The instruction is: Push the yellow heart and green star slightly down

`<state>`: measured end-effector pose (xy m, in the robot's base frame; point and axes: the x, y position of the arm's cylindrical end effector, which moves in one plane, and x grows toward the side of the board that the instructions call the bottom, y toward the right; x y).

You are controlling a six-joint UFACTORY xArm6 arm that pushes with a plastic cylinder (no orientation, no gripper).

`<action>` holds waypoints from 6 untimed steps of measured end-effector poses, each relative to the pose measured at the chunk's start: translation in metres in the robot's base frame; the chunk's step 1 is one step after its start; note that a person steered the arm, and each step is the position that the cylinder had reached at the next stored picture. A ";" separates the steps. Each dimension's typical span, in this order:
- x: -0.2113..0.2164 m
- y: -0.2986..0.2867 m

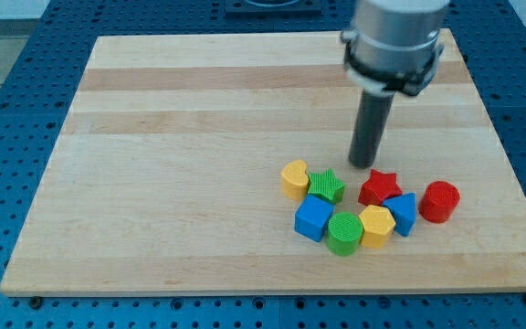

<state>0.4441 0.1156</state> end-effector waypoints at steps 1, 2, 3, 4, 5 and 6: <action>-0.014 -0.067; -0.018 -0.087; 0.017 -0.086; 0.052 -0.083; 0.052 -0.077; 0.052 -0.076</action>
